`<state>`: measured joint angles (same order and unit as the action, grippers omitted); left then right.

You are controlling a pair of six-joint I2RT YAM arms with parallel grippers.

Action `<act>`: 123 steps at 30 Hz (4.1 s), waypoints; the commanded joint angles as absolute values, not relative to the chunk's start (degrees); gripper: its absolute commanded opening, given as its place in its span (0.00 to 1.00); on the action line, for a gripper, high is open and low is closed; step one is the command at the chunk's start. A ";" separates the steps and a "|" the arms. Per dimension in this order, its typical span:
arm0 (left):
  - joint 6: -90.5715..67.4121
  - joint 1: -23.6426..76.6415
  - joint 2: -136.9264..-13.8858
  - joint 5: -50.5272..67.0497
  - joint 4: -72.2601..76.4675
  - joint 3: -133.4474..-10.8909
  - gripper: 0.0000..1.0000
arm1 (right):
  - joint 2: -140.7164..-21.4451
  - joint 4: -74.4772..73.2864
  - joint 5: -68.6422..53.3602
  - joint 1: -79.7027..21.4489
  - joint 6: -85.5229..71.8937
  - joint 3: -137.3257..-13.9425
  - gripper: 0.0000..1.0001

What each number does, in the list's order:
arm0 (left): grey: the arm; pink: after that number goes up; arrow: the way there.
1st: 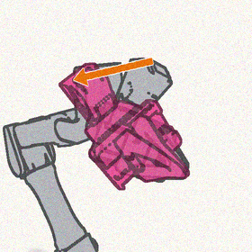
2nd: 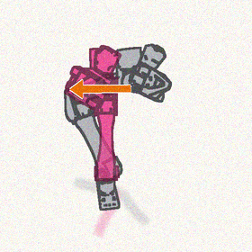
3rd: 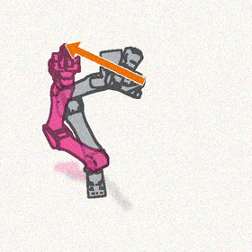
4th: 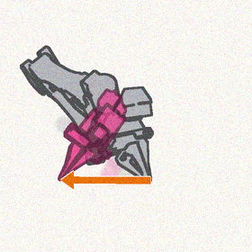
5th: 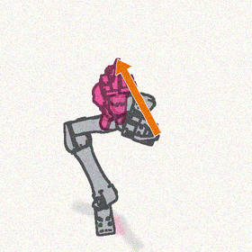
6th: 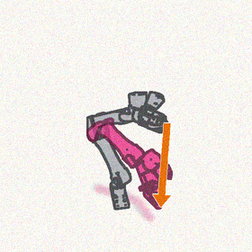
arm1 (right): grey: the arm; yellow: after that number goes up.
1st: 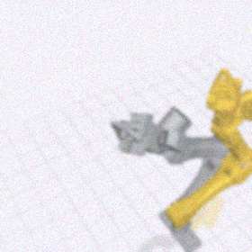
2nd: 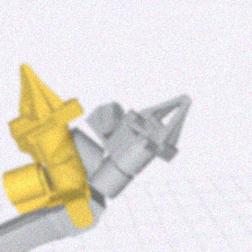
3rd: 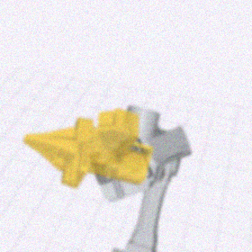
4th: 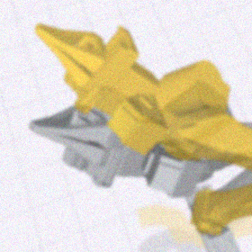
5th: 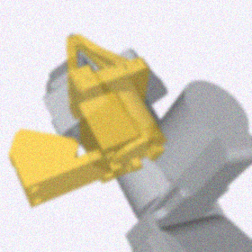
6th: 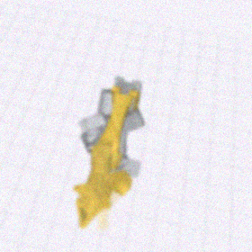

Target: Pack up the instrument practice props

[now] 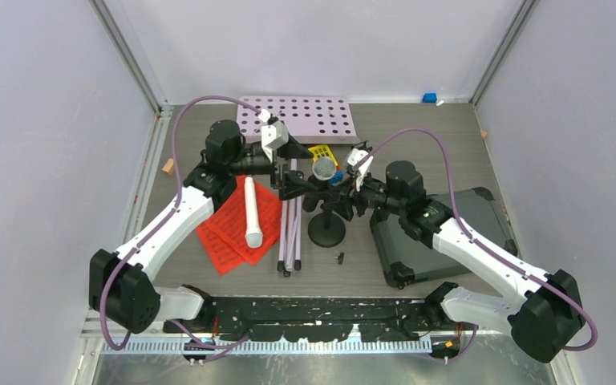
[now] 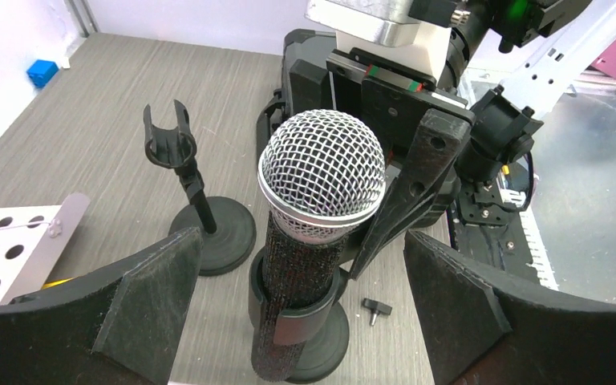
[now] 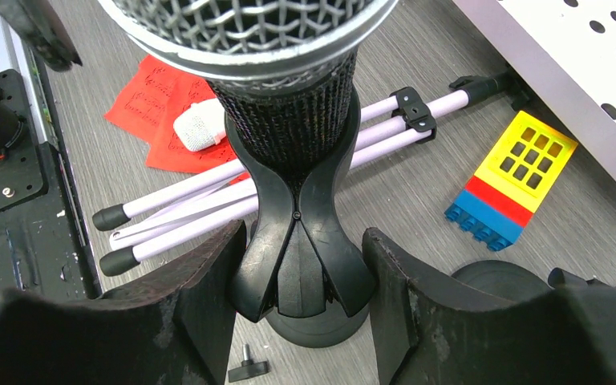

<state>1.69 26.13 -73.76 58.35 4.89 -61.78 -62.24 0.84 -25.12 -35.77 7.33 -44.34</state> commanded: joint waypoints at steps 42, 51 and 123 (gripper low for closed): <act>-7.21 29.22 -81.83 64.85 12.70 -66.38 0.46 | -63.15 1.59 -26.30 -35.73 5.17 -46.45 0.05; -7.03 30.41 -81.60 63.70 14.68 -65.15 0.69 | -63.69 1.85 -26.92 -35.77 4.49 -46.67 0.05; 12.78 29.97 -63.46 42.38 -16.31 -67.69 0.73 | -60.15 -1.10 -24.96 -35.73 8.29 -44.96 0.00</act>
